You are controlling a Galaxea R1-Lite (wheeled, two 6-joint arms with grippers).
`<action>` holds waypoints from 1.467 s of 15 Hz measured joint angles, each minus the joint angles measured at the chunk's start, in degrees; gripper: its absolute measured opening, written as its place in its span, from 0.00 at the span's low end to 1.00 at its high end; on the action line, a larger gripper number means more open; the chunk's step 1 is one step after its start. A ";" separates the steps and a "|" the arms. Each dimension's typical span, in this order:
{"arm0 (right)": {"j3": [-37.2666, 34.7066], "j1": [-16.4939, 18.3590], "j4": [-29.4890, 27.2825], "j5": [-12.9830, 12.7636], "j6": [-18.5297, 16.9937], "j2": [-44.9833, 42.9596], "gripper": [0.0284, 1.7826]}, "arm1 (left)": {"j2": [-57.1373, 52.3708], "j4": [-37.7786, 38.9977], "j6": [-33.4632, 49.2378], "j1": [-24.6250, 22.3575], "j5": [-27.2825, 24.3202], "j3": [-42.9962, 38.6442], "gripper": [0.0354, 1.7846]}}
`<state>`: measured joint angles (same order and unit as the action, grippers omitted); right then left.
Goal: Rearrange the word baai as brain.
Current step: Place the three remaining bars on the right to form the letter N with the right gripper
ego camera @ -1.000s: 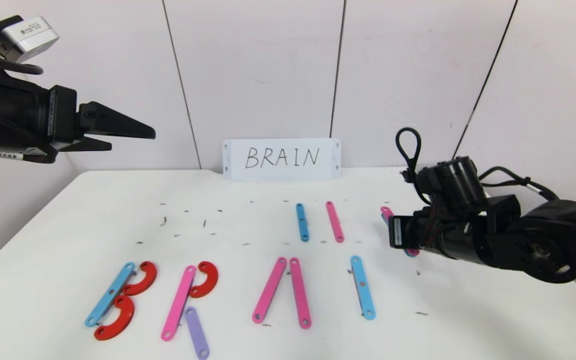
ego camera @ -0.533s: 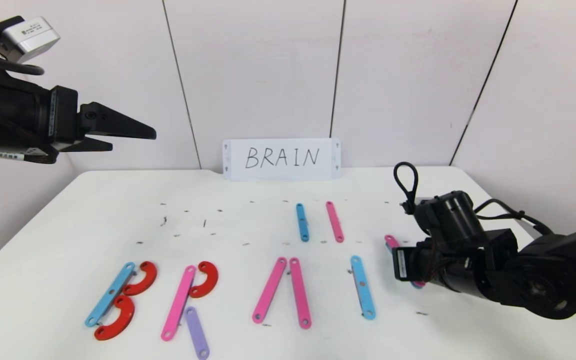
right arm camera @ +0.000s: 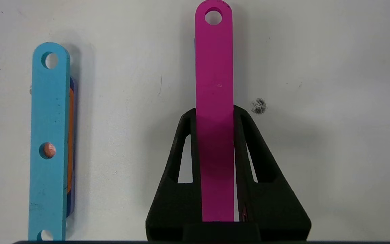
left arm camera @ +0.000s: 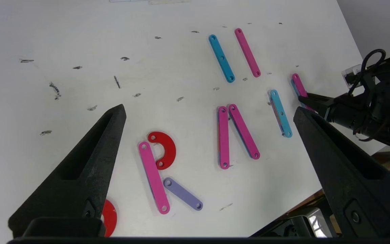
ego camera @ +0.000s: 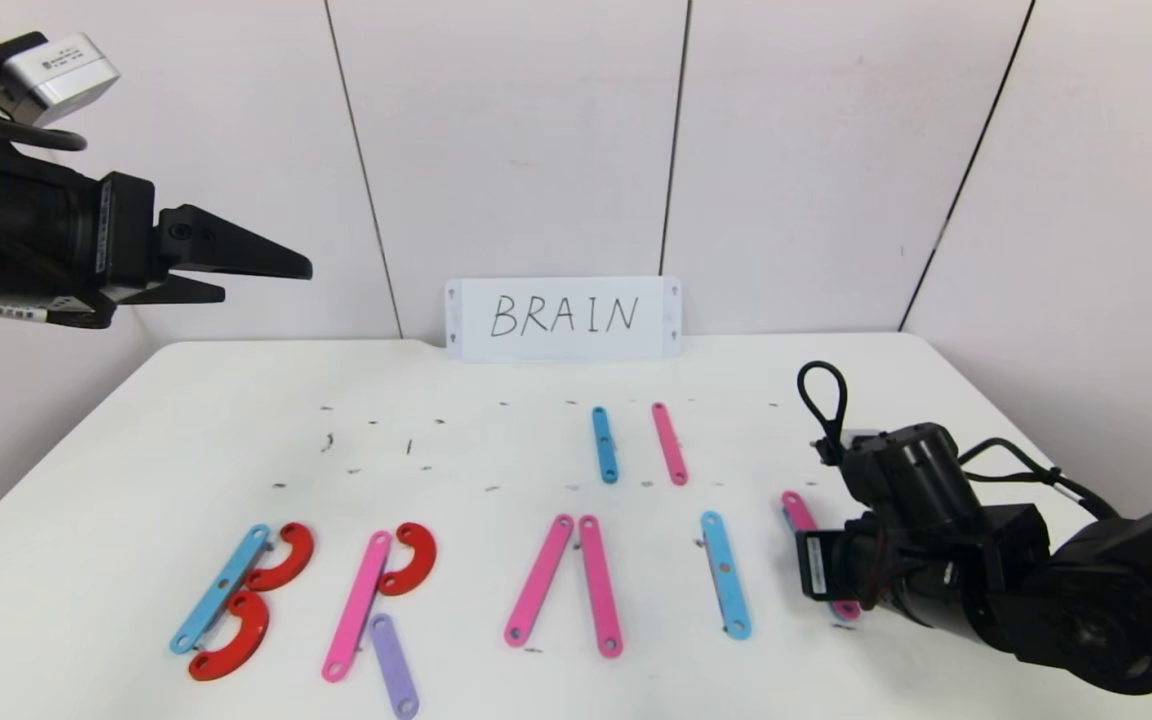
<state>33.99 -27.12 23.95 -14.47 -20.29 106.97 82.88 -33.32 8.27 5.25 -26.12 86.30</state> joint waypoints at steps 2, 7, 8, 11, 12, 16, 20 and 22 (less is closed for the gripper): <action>-0.52 0.00 0.11 -0.05 -0.07 -0.05 0.15 | -0.04 -0.04 0.00 -0.02 0.00 0.00 0.97; -0.89 0.00 0.07 -0.05 -0.09 -0.33 0.15 | -0.06 -0.06 0.00 0.00 0.00 0.00 0.97; -0.91 0.00 0.07 -0.05 -0.07 -0.35 0.15 | -0.06 -0.06 0.00 0.00 0.00 0.00 0.97; -0.94 0.00 0.05 0.01 -0.02 -0.35 0.17 | -0.06 -0.06 0.00 0.01 0.00 0.00 0.97; -0.95 0.00 -0.01 0.04 -0.07 -0.30 0.20 | -0.06 -0.06 0.00 0.01 -0.02 0.00 0.97; -0.95 0.00 0.00 0.06 -0.07 -0.26 0.45 | -0.06 -0.02 0.00 0.01 -0.02 0.00 0.97; -0.91 0.00 0.05 0.04 -0.07 -0.17 0.82 | -0.06 -0.02 0.02 0.01 0.00 0.00 0.97; -0.94 0.00 0.07 0.04 -0.07 -0.13 0.92 | -0.06 -0.06 0.00 0.01 0.00 0.00 0.97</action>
<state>33.05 -27.12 24.03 -14.43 -20.36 106.84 82.82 -33.38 8.27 5.27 -26.12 86.30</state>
